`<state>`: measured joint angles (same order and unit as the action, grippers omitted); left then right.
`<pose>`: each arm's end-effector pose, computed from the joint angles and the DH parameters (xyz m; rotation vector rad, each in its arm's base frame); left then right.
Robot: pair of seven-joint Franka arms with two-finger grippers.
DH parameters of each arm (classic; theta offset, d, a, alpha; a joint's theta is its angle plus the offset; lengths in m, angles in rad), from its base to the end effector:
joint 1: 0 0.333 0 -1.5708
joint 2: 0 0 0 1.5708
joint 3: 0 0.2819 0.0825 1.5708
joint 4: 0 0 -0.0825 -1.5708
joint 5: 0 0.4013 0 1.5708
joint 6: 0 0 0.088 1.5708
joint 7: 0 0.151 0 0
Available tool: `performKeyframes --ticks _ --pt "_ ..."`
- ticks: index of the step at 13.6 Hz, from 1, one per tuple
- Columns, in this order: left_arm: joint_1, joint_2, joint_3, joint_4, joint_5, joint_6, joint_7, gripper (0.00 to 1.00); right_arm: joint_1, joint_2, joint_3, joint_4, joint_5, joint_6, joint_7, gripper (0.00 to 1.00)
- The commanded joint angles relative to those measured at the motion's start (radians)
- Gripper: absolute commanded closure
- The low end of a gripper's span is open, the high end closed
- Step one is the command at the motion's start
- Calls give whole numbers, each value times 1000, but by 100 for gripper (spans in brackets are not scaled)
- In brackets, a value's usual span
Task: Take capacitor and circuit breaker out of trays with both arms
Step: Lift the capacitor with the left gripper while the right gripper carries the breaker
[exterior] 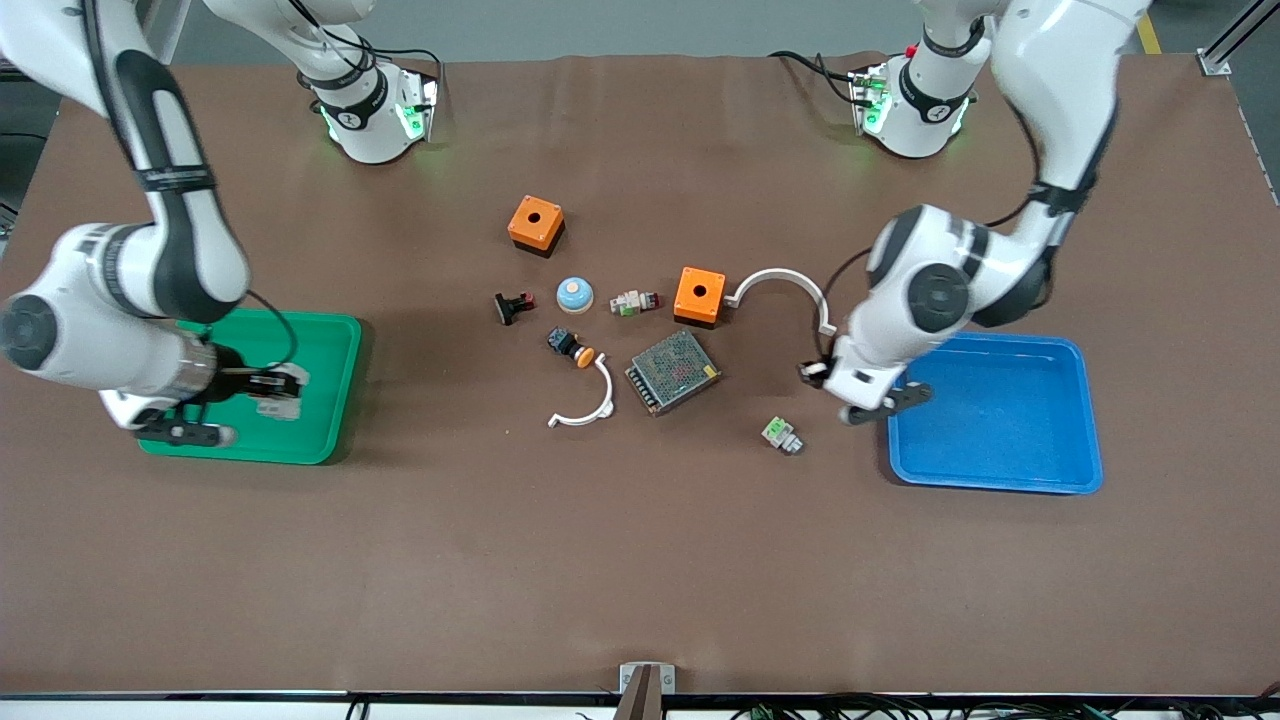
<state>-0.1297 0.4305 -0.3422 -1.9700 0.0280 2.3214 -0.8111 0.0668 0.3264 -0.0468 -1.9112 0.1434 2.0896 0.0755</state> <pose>0.5366 -0.2781 0.1717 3.0259 0.5267 -0.1777 0.5999 0.0244 0.2286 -3.0293 0.2041 0.2309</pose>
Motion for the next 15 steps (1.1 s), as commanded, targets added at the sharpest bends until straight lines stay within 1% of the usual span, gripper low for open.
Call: performKeyframes --ticks 1,3,5,6,7,8,9,11,12,13,15 --pt "-39 16 6 -45 18 79 -101 100 134 5 -7 -8 18 49 163 100" --pt "-74 33 9 -90 18 153 -150 100 233 25 -7 -6 16 110 278 100" --pt "-90 37 11 -110 18 159 -177 98 306 72 -7 -3 15 180 341 100" --pt "-90 37 11 -116 18 159 -184 93 341 100 -8 -3 15 222 364 100" --pt "-88 37 11 -119 18 159 -187 77 359 123 -7 -3 15 245 380 100" --pt "-88 37 11 -119 18 156 -187 42 373 149 -7 6 12 260 380 100" --pt "-82 34 12 -115 18 154 -191 0 402 173 -7 15 15 277 383 100" --pt "-71 7 18 -89 18 141 -189 0 435 213 -7 23 15 320 443 100" --pt "-71 -7 35 -46 18 89 -184 0 447 232 -7 27 16 332 461 100" --pt "-68 -13 52 27 36 11 -183 0 468 250 -8 38 16 342 480 100" --pt "-67 -16 69 178 132 -162 -183 0 494 281 -7 63 15 346 535 100"
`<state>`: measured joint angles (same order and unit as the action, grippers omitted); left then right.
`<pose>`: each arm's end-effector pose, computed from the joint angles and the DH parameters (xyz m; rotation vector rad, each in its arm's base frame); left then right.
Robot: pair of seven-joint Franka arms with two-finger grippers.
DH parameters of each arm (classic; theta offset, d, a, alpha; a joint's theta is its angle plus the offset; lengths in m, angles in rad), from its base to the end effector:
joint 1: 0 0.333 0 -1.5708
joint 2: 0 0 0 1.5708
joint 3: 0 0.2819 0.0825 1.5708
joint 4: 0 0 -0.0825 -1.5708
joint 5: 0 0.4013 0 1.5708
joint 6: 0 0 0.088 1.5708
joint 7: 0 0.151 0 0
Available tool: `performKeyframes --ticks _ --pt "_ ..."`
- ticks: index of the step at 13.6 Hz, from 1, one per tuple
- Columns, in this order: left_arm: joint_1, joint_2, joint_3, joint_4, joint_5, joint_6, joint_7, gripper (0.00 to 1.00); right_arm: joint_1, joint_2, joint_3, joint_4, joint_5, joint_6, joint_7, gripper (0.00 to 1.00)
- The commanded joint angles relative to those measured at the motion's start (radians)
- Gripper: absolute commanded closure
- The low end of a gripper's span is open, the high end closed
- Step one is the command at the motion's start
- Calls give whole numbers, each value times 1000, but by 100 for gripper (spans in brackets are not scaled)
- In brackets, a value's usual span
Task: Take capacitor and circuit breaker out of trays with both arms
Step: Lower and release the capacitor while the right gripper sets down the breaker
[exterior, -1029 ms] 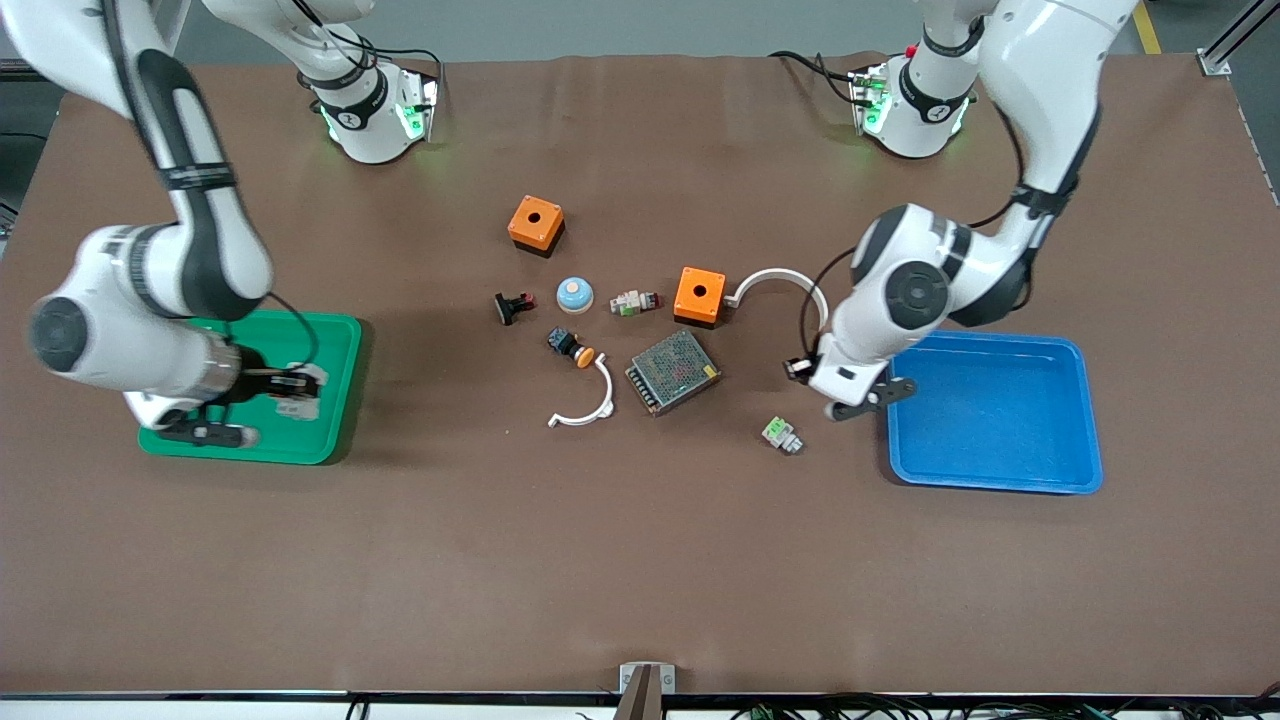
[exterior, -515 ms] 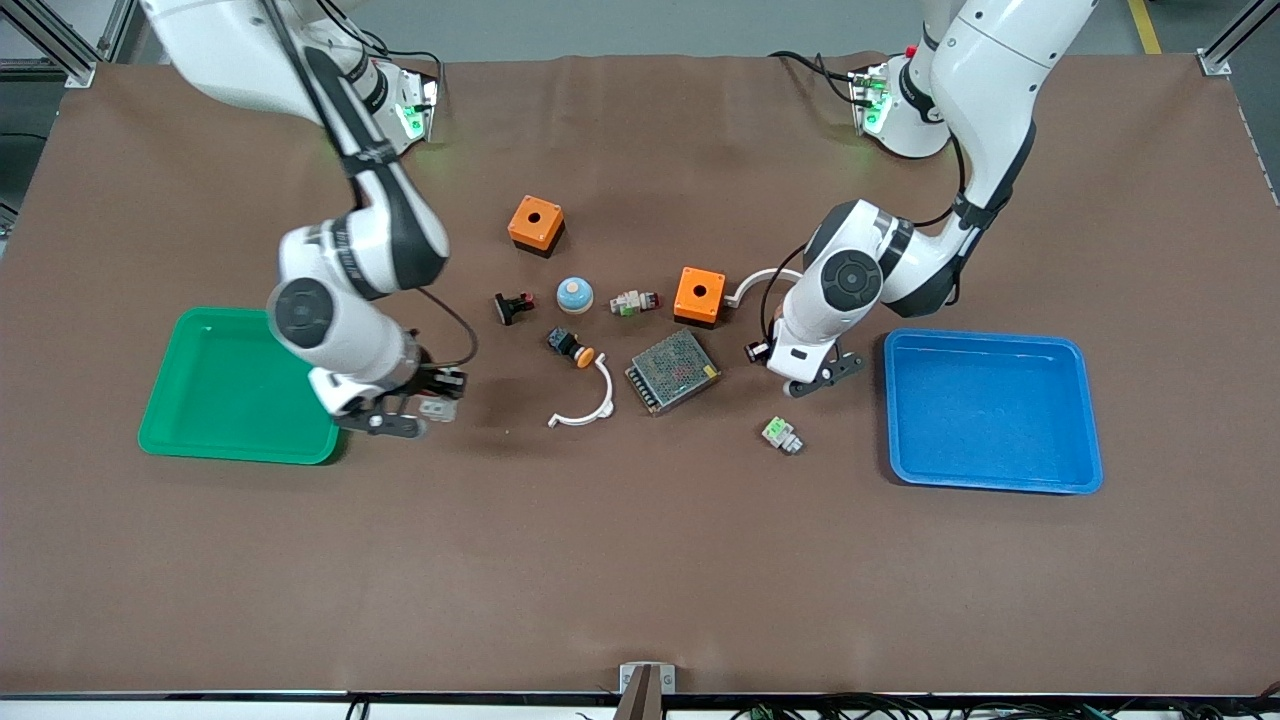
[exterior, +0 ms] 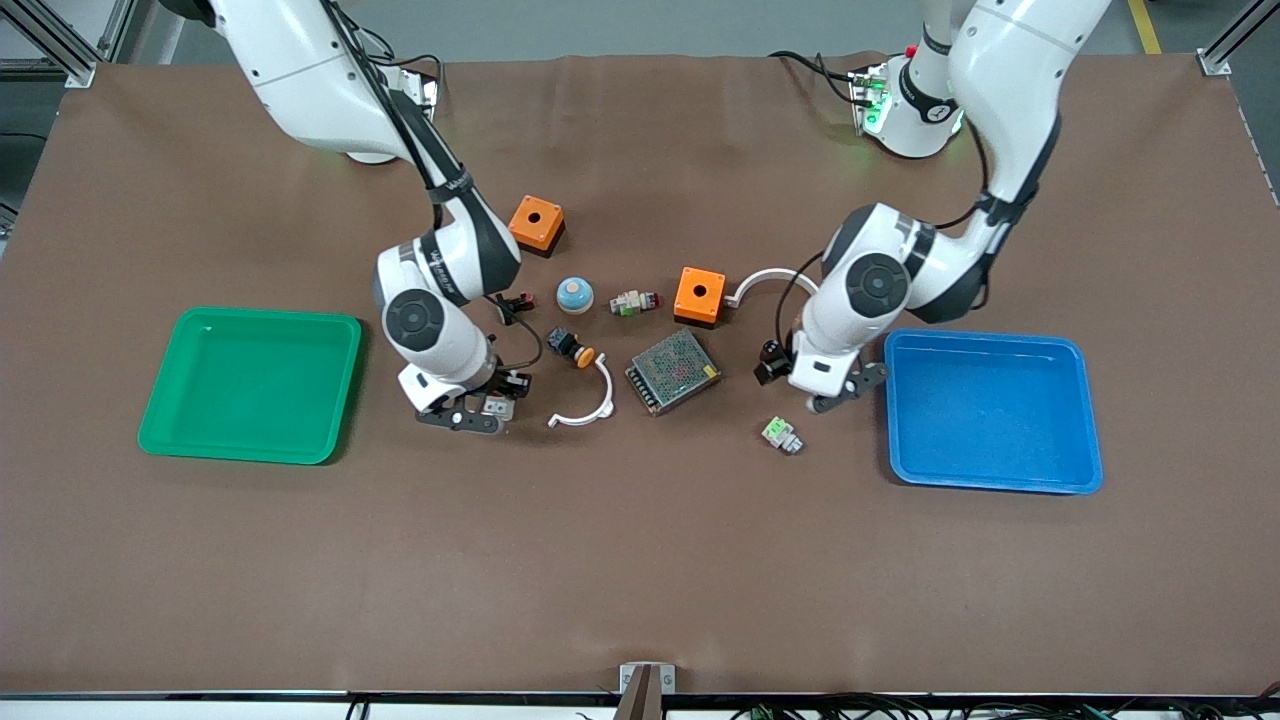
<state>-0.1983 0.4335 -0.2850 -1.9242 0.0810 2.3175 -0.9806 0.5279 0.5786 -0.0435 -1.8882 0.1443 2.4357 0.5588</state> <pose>0.5495 -0.2861 0.1841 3.0259 0.7170 -0.0860 0.5488 0.2928 0.1089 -3.0836 0.2767 0.0921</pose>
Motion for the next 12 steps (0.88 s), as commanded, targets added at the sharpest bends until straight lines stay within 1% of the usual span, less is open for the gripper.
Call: performKeyframes --ticks 1,2,3,4,5,6,7,8,9,10,12 --pt "19 -21 12 196 130 -221 -9 0 46 36 -12 46 14 0 67 100" --pt "37 -25 10 242 160 -265 5 0 47 38 -12 47 12 -1 72 100" --pt "49 -39 10 278 180 -306 37 0 46 38 -12 49 9 -7 66 96" --pt "53 -59 15 300 184 -341 92 0 47 38 -10 49 8 -9 64 95" --pt "63 -83 33 322 184 -369 147 0 47 38 -10 50 9 -10 73 84" --pt "88 -103 38 344 183 -400 195 0 46 37 -10 60 17 -15 82 31" --pt "109 -123 38 378 183 -442 244 0 46 35 -12 63 17 -18 96 3" --pt "131 -127 38 422 183 -501 304 0 40 32 -12 70 17 -18 119 0" --pt "140 -127 38 468 177 -556 372 0 35 32 -12 89 17 -20 125 0" --pt "155 -130 36 506 171 -600 435 0 26 24 -13 116 17 -55 122 0" --pt "210 -154 27 528 157 -641 522 0 -9 20 -18 214 8 -195 102 0"
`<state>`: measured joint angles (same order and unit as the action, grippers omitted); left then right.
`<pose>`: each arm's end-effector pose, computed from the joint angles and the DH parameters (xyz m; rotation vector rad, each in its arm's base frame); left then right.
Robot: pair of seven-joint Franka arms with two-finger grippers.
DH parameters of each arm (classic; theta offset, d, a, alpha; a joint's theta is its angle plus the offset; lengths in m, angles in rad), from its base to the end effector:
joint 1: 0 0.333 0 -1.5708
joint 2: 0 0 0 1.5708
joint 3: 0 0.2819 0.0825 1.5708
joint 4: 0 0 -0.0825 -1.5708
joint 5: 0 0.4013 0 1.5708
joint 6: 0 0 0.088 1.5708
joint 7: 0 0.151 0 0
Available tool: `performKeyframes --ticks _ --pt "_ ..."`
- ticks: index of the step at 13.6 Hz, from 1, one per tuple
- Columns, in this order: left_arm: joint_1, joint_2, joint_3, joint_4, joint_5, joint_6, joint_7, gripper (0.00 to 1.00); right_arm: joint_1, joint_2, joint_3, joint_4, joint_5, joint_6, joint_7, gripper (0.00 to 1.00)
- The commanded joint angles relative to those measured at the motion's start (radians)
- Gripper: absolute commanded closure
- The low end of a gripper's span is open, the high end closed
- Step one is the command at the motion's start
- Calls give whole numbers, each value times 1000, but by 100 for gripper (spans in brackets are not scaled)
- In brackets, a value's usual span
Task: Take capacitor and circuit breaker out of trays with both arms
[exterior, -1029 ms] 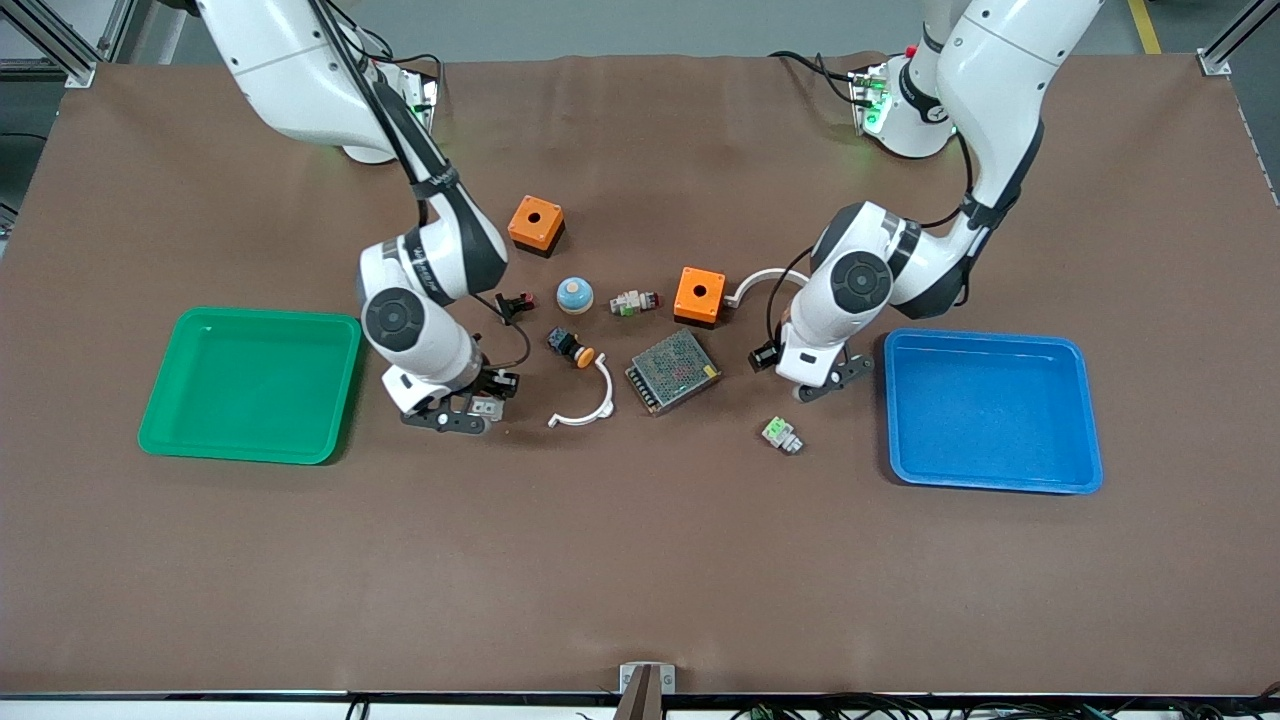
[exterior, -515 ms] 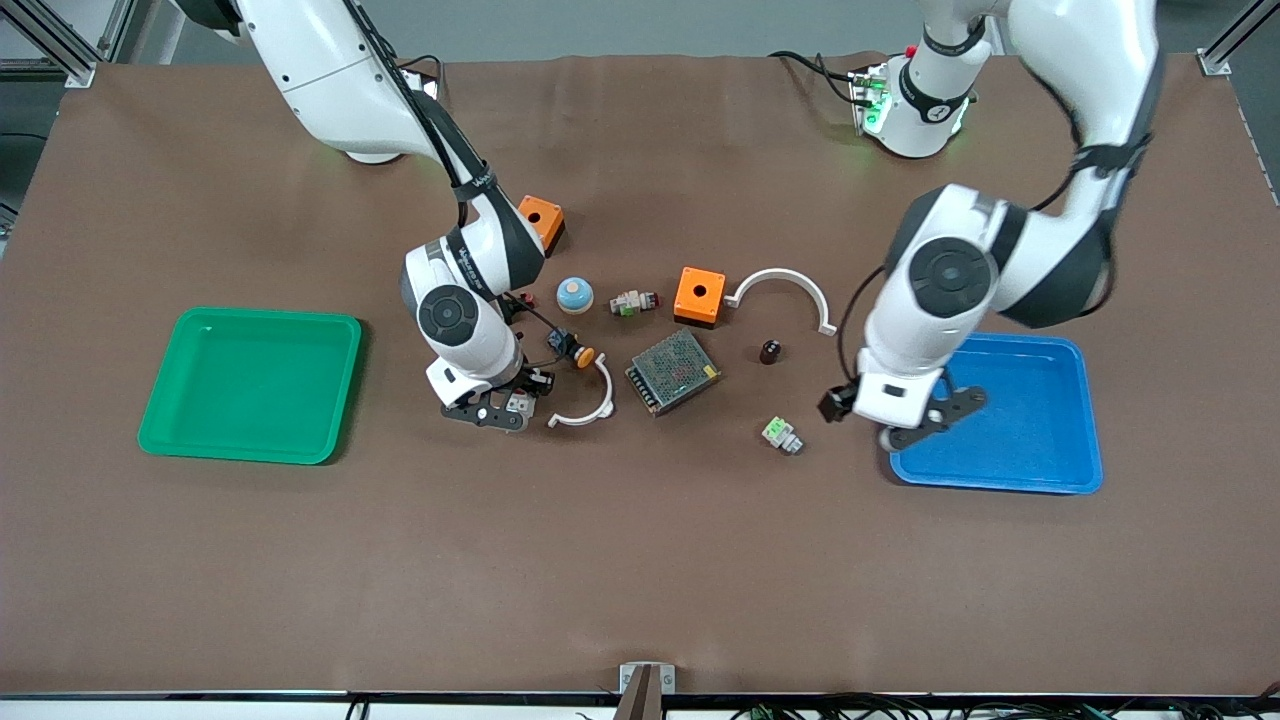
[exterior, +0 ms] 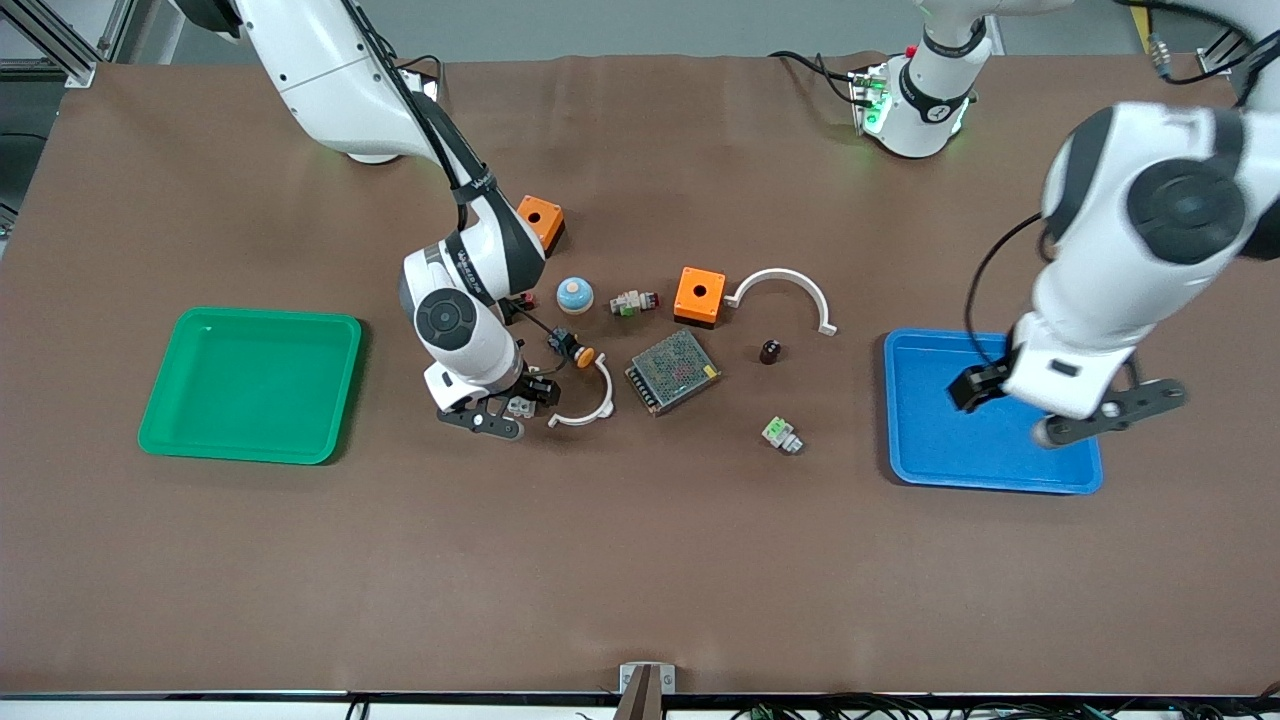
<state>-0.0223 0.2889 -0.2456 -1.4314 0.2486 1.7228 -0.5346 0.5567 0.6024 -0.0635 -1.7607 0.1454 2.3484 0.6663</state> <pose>0.6455 -0.1268 0.4576 -2.9594 -0.3576 -0.1183 0.5732 0.3160 0.1393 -3.0644 0.4083 0.0725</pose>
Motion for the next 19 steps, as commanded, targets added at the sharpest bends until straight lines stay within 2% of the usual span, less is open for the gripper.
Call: performKeyframes --ticks 1,4,6,8,10,14,17,19 --pt "39 -19 -11 35 -21 -46 105 0 -70 -12 2 146 5 -177 -55 0" --pt "45 -98 17 26 -47 -51 223 0 -185 -59 1 253 2 -360 -261 0" --pt "77 -149 34 20 -115 -119 312 0 -268 -98 -4 271 -10 -457 -403 0" --pt "76 -207 97 -3 -167 -173 411 0 -340 -147 -12 261 -68 -530 -499 0" --pt "68 -290 152 -82 -221 -180 501 0 -397 -206 -12 215 -78 -557 -553 0" --pt "33 -430 173 -248 -244 -173 498 0 -458 -332 -15 103 -130 -567 -629 0" --pt "-7 -490 192 -308 -244 -170 487 0 -538 -371 -15 110 -136 -618 -726 0" --pt "-7 -491 189 -311 -241 -170 484 0 -577 -369 -13 162 -139 -664 -737 0"
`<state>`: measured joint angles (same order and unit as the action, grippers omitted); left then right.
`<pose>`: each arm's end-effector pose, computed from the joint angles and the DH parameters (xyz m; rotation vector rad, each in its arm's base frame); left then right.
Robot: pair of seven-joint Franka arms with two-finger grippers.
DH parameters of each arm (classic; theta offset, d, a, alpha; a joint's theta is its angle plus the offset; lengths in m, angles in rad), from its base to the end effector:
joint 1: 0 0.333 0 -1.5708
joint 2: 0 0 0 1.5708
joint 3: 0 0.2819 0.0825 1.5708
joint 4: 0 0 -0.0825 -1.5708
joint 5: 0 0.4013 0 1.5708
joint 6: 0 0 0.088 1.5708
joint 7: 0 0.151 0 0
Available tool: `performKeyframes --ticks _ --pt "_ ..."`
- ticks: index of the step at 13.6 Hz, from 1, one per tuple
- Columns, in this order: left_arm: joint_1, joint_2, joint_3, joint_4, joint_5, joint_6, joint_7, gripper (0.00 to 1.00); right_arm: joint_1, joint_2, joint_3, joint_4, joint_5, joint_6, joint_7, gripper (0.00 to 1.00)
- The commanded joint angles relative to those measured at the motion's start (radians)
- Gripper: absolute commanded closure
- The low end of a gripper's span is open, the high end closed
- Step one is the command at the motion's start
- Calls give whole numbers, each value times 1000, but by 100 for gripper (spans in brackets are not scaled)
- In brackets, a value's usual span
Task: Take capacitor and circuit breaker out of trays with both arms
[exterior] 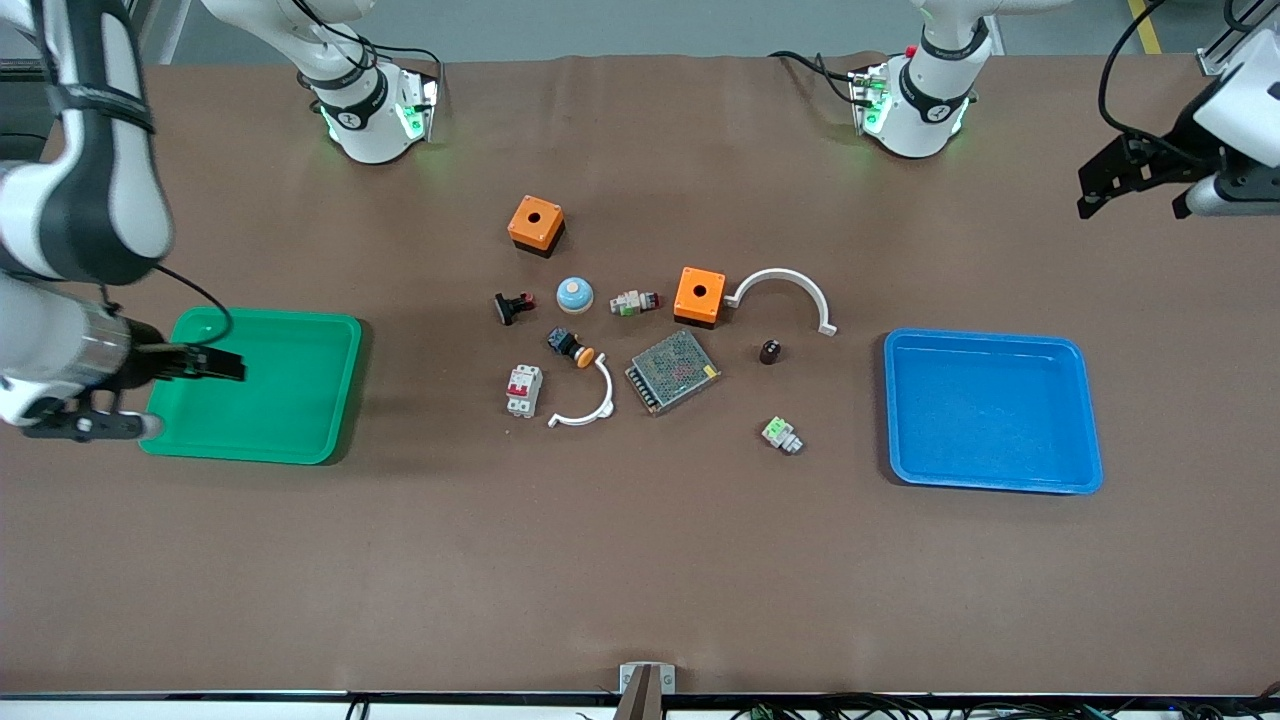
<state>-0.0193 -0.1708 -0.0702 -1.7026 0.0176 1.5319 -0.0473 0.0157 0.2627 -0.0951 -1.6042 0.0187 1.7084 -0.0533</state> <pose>0.5172 -0.0460 0.5717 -3.1115 0.0630 -0.0026 0.6223 -0.0437 0.3833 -3.1277 0.0451 0.2466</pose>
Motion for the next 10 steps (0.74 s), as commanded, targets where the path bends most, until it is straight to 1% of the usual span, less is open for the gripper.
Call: performKeyframes --ticks 1,3,4,8,10 --pt "-8 -30 12 -38 -7 21 -3 0 -45 -20 17 57 -16 -41 -17 0" --pt "-8 -29 7 -37 2 21 -3 0 -89 0 17 151 -2 -107 -20 0" --pt "-8 -27 7 -35 4 21 -5 0 -103 0 18 162 4 -110 -22 0" --pt "-8 -27 7 -34 12 14 -9 0 -65 -3 26 147 6 -136 -7 0" --pt "-8 -29 7 -32 13 13 -11 0 -57 -10 28 115 13 -136 -8 0"
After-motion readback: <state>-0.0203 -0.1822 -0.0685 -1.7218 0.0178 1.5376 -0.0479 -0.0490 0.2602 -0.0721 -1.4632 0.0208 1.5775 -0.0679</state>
